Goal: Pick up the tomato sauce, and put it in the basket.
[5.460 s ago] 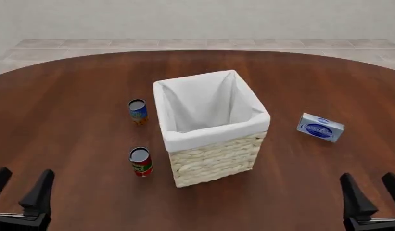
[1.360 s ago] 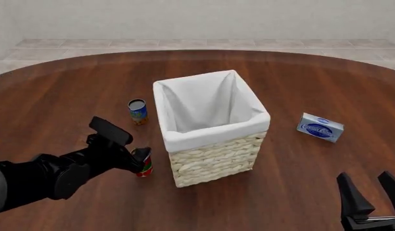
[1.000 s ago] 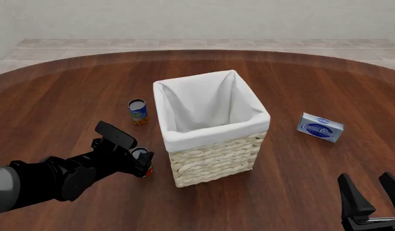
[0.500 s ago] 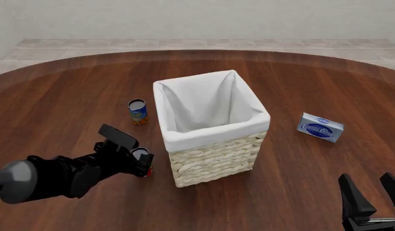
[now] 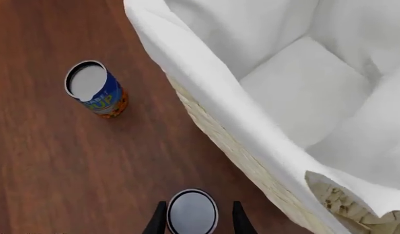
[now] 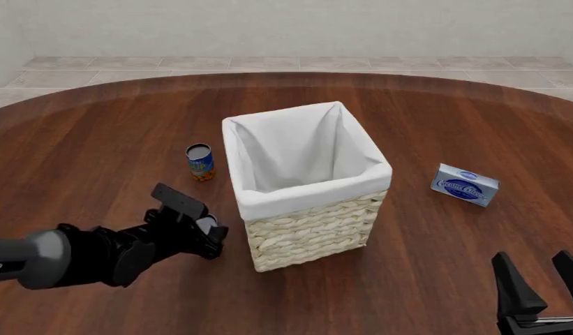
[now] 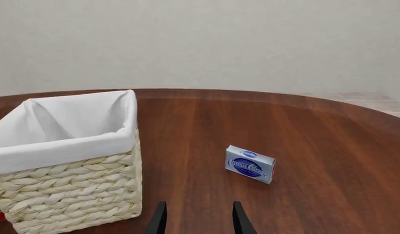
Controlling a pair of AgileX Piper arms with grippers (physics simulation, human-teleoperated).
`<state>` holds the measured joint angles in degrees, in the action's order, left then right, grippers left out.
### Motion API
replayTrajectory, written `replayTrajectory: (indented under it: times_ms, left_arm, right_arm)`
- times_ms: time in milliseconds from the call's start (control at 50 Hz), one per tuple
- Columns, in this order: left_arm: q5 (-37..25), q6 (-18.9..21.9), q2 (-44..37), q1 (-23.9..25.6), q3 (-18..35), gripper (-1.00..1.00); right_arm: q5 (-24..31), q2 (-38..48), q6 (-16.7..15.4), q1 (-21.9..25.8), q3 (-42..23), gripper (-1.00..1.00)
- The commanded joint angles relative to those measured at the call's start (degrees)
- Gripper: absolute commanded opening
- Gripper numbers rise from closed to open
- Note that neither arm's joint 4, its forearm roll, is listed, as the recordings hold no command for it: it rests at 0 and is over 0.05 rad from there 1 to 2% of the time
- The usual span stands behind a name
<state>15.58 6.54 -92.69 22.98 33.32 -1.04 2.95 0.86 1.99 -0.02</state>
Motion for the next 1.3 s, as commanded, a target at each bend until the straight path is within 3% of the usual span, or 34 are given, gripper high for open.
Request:
replayTrajectory:
  times_ms: [20,640,660,840,1300]
  left_arm:
    - [0.3,-0.8,-1.6,-0.5,-0.3,1.0]
    - [4.6,0.4,-6.6,-4.4,-1.1,1.0]
    - [4.3,0.3,-6.4,-4.4,-1.0,-1.0]
    - [3.7,0.1,-4.0,-3.8,-1.5,-1.0]
    - [-4.7,-0.4,8.5,-4.2,-1.1,-1.0]
  right_arm:
    - [0.2,-0.2,0.1,0.0,0.0,1.0]
    - [0.7,-1.0,0.1,-0.1,0.0,1.0]
    - [0.6,-0.8,0.1,-0.1,0.0,1.0]
    - [0.4,-0.7,0.1,-0.1,0.0,1.0]
    - [0.1,-0.3,0.1,0.2,0.0,1.0]
